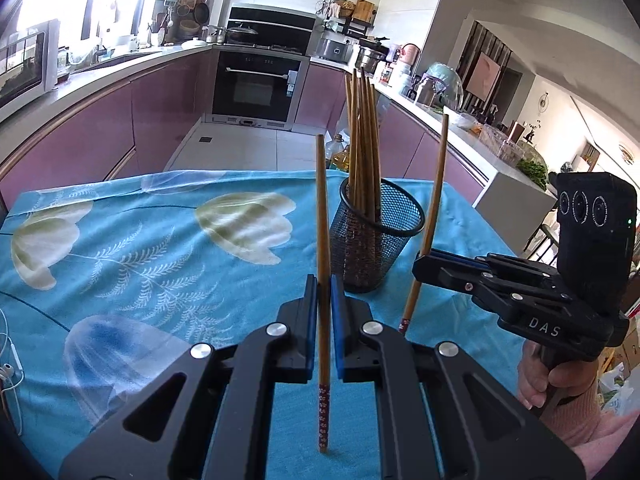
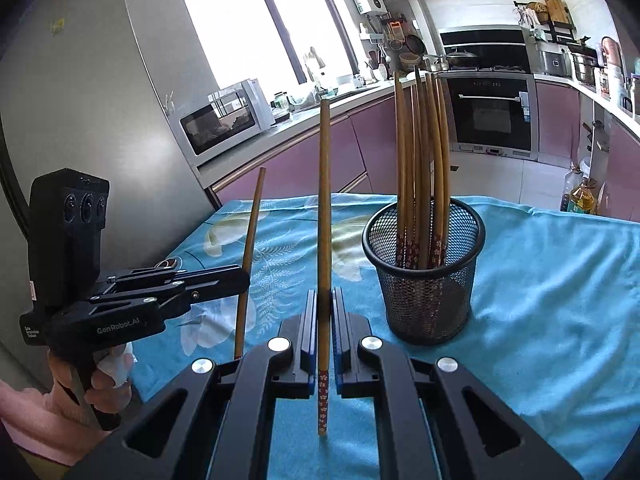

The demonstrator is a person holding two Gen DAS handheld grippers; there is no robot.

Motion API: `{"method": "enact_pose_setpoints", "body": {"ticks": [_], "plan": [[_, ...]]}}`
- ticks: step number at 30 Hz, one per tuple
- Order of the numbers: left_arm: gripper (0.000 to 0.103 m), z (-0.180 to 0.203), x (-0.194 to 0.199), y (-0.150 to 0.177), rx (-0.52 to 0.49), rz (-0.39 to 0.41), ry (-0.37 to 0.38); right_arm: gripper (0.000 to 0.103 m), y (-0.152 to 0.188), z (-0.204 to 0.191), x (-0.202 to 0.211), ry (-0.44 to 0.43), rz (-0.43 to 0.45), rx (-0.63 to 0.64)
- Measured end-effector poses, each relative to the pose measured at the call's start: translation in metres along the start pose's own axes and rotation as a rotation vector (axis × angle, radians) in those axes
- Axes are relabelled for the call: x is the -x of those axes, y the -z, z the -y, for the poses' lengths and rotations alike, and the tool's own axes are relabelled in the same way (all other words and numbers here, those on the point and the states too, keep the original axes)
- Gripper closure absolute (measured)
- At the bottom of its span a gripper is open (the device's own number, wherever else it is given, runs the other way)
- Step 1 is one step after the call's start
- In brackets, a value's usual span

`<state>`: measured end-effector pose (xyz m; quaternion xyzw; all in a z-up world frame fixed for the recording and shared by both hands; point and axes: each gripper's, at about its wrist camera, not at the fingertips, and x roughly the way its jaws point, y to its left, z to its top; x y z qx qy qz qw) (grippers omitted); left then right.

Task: Organize utensils
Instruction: 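Lift both held chopsticks upright and carry them over the mesh cup, then lower both chopsticks into the mesh cup among the others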

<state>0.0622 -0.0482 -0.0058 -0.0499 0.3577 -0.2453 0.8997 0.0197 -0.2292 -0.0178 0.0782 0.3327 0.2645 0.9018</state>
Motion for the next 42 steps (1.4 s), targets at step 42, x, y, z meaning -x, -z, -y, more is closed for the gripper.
{"method": "enact_pose_setpoints", "body": {"ticks": [42], "plan": [[0.096,0.033,0.028,-0.089,-0.04,0.178,0.152,0.097,-0.071,0.007,0.059,0.095,0.191,0.084]]}}
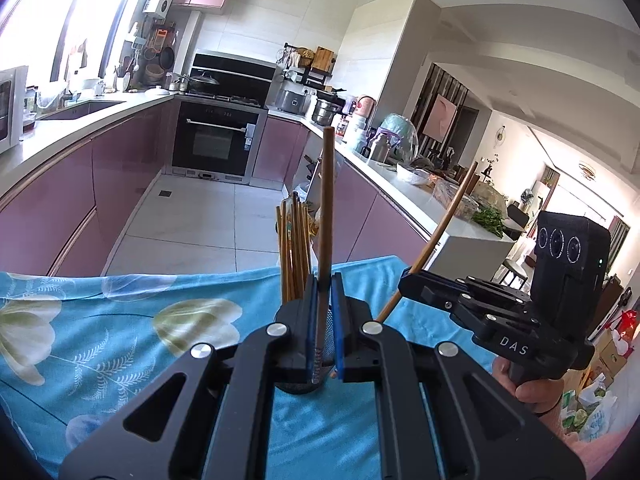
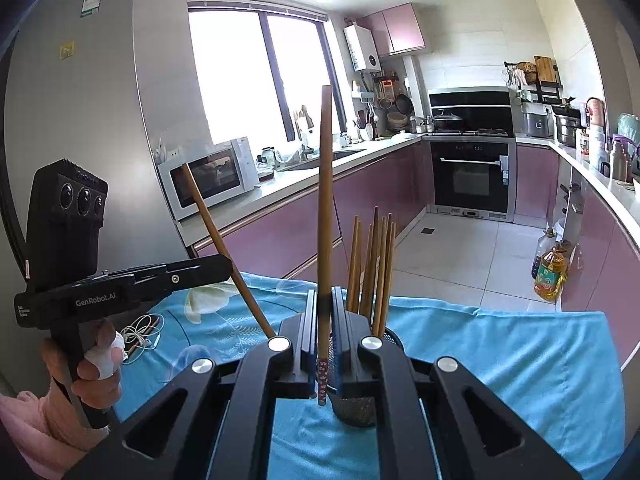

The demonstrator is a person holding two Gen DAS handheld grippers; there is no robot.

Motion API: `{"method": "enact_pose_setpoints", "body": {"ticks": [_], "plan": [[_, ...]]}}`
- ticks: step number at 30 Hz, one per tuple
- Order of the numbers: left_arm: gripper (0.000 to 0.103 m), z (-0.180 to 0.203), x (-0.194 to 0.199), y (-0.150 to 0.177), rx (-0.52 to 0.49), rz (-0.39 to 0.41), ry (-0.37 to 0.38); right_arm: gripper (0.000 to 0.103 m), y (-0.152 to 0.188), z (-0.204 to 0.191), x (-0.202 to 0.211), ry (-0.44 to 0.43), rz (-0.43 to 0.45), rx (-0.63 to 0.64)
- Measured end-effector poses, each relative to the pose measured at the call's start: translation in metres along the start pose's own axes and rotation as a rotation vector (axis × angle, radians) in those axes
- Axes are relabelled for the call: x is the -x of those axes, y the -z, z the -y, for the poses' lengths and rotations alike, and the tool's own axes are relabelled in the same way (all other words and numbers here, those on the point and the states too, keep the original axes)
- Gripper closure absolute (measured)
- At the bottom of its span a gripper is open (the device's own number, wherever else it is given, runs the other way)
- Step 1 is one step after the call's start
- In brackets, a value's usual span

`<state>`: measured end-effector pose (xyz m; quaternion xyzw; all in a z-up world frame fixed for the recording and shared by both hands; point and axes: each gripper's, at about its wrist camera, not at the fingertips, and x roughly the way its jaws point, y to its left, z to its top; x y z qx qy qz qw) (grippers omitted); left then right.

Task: Organize utensils
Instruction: 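Lower both chopsticks into the mesh cup among the others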

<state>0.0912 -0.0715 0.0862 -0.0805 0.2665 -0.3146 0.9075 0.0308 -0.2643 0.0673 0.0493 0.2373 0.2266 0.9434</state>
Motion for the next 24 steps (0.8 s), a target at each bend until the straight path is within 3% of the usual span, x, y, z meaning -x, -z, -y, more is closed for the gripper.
{"method": "enact_pose_setpoints", "body": {"ticks": [14,24], "plan": [[0.096,0.001,-0.003,-0.023,0.008,0.041,0.021,0.097,-0.015,0.008,-0.003,0.023,0.024,0.004],[0.096,0.006,-0.021,-0.018,-0.009,0.01,-0.024,0.097,-0.016,0.02,-0.015,0.041,0.01,-0.018]]}}
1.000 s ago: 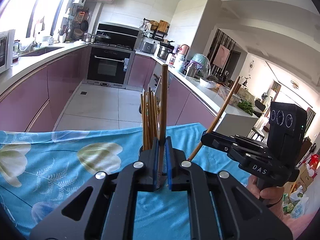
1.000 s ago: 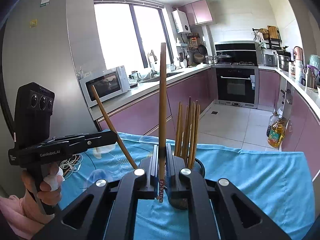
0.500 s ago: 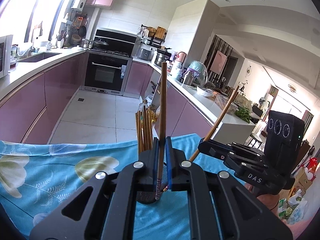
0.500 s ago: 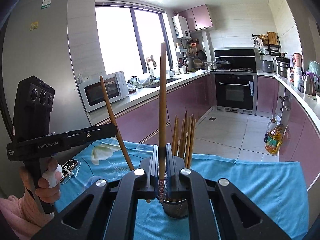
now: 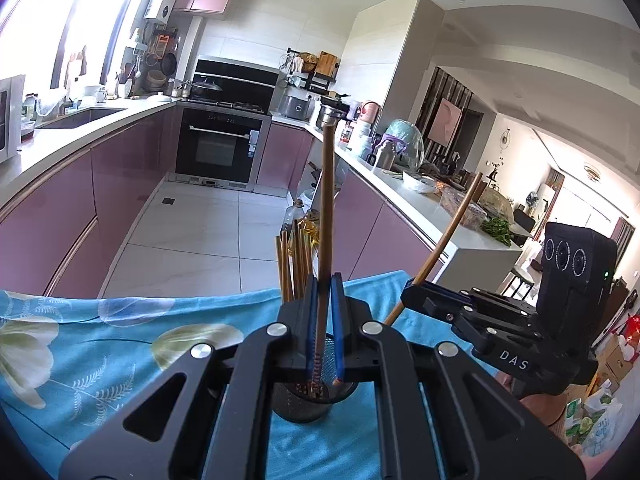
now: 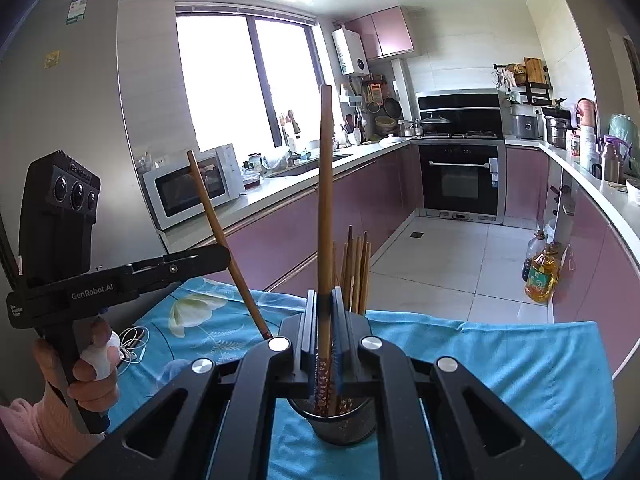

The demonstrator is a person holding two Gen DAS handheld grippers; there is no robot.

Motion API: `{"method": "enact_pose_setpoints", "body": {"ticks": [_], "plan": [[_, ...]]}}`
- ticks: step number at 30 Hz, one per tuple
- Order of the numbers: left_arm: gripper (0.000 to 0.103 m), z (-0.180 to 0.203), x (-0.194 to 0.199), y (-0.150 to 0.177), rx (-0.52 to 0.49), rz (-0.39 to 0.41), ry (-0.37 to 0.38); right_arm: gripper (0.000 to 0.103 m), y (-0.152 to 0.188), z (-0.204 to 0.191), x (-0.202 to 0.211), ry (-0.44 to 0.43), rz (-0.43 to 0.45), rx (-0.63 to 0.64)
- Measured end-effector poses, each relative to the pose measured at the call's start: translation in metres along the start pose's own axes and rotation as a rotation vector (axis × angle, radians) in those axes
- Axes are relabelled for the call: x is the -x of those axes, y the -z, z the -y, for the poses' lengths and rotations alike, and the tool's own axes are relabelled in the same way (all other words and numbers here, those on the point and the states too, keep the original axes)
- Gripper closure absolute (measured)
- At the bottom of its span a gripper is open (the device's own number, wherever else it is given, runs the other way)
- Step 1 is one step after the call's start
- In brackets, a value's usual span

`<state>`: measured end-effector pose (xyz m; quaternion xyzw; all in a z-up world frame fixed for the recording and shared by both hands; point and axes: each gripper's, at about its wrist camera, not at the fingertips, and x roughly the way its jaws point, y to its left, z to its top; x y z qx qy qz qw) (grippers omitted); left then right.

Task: Organize utensils
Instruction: 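Lower both chopsticks into the mesh cup among the others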

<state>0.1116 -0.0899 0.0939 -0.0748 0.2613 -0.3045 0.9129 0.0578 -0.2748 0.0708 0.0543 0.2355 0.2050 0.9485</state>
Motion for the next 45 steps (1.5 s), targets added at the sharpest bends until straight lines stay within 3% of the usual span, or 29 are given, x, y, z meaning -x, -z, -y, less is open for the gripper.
{"method": "enact_pose_setpoints", "body": {"ticks": [15,45], "plan": [[0.096,-0.001,-0.026,0.017,-0.022,-0.079,-0.039,0.097,0.012,0.005,-0.025,0.026,-0.055,-0.01],[0.096,-0.009,-0.054,0.022,-0.021,-0.162,-0.077,0.096,0.033,0.014,-0.063,0.05,-0.155,-0.023]]}}
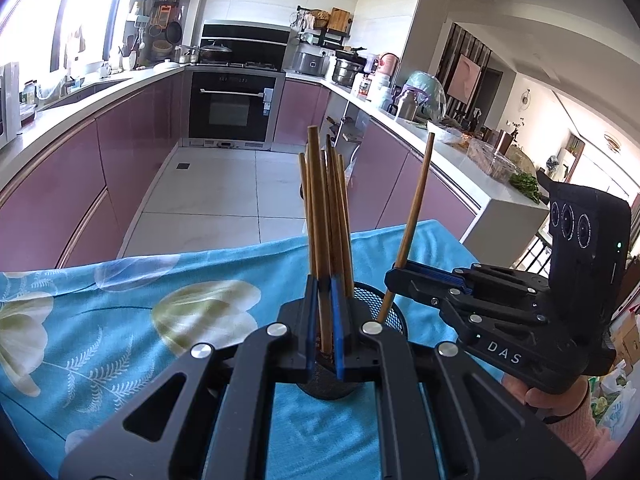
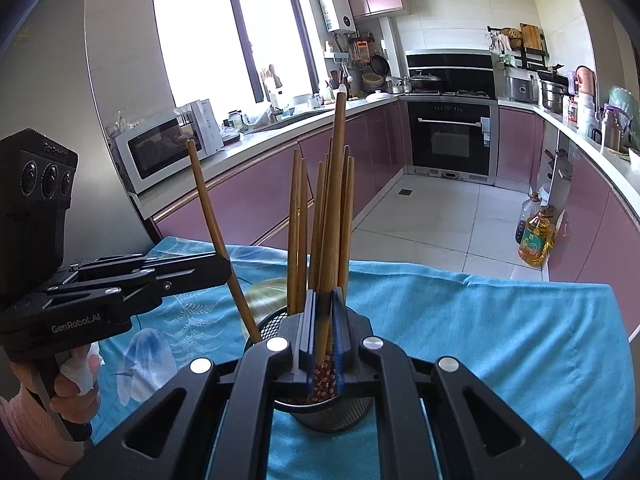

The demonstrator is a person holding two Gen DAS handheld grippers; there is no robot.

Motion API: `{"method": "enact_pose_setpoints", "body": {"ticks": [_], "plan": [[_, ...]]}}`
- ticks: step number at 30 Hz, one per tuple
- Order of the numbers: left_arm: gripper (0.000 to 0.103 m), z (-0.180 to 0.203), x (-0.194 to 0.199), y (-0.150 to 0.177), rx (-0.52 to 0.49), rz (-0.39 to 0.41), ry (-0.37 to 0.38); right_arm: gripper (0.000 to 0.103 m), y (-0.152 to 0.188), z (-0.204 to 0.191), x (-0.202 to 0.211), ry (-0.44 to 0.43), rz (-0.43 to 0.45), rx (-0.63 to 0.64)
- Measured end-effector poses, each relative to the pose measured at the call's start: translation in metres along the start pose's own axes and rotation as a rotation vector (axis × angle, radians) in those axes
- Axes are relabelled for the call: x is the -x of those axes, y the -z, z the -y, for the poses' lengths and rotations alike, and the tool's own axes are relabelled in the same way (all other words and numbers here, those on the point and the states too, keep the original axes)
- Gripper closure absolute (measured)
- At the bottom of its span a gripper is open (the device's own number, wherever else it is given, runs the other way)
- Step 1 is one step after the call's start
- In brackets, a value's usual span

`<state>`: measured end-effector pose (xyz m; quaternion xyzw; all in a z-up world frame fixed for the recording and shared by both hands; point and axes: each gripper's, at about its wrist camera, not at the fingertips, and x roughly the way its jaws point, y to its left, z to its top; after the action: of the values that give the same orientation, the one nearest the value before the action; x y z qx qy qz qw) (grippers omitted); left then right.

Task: Organize utensils
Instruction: 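Lower both chopsticks into the mesh cup among the others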

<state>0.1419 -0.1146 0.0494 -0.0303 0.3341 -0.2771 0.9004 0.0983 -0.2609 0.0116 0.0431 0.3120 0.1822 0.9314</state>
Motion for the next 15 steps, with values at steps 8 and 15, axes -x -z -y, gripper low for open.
{"method": "enact_pose_setpoints", "body": {"ticks": [8,15], "plan": [[0.096,-0.006,-0.01,-0.002,0.016,-0.011,-0.016,0.096,0.0,0.001,-0.006,0.009,-0.013,-0.004],[0.096,-0.005,-0.02,-0.001,0.02,-0.028,-0.019,0.096,-0.003,0.001,-0.012,0.007,-0.022,0.001]]}}
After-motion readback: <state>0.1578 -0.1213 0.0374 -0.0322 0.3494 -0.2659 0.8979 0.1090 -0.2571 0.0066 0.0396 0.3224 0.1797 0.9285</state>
